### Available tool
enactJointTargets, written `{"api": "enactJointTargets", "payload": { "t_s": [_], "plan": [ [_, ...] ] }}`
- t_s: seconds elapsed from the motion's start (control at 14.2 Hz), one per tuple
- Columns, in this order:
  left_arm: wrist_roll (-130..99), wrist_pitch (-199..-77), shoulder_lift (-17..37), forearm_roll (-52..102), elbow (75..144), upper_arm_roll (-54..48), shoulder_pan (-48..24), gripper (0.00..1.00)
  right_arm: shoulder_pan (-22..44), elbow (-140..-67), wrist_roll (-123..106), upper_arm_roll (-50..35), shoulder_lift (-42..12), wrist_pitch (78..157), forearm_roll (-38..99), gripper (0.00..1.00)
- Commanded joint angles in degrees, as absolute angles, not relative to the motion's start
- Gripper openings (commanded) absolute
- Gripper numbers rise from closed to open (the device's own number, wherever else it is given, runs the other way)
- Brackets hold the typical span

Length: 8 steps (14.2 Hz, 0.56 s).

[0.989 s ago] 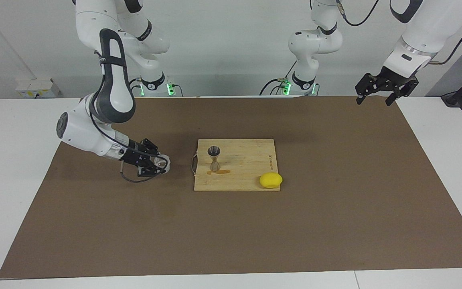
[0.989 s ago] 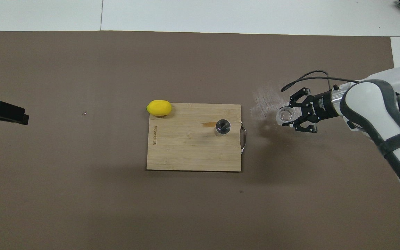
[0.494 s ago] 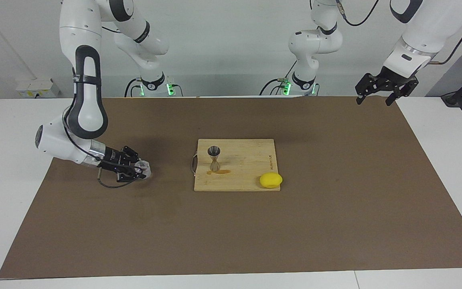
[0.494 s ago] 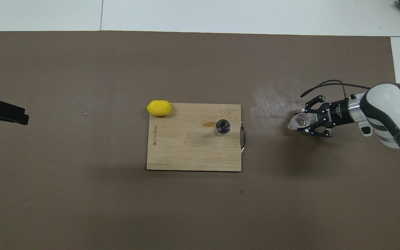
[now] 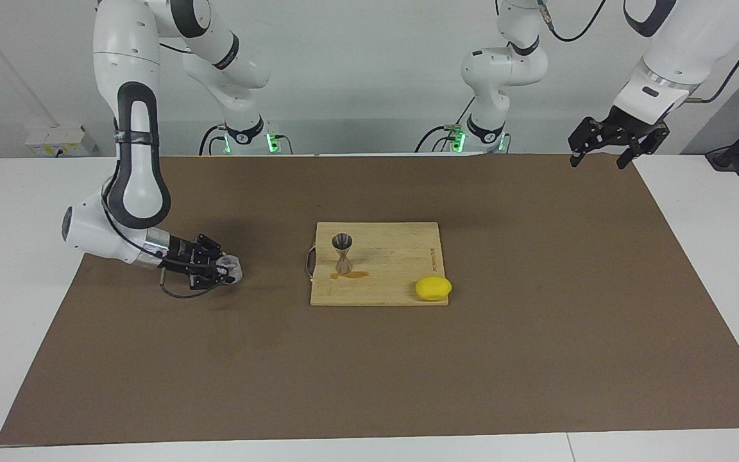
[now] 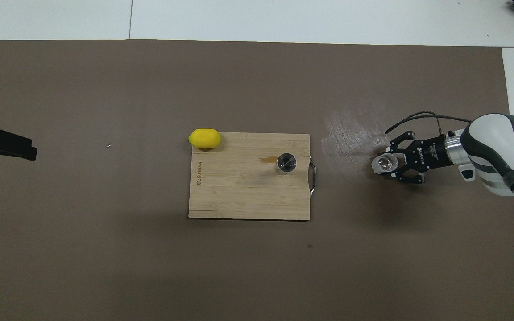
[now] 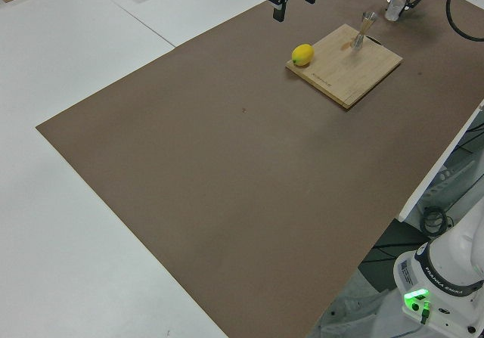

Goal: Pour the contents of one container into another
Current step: 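Carry the glass back to its starting spot with the right gripper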

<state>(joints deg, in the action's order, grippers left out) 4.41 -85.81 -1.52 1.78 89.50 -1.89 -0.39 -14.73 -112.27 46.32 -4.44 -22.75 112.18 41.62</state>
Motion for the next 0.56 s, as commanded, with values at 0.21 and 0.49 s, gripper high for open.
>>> {"api": "enactJointTargets", "payload": {
  "t_s": [0.21, 0.49],
  "plan": [
    [4.5, -85.6, -3.0, 1.2, 90.8, -1.9, -0.3, 1.0, -15.3, -114.2, 39.0, -5.0, -21.4, 109.8, 42.2, 0.14],
    [4.5, -85.6, -3.0, 1.2, 90.8, -1.9, -0.3, 1.0, -15.1, -114.2, 36.6, -5.0, -21.3, 110.1, 39.4, 0.61]
  ]
}}
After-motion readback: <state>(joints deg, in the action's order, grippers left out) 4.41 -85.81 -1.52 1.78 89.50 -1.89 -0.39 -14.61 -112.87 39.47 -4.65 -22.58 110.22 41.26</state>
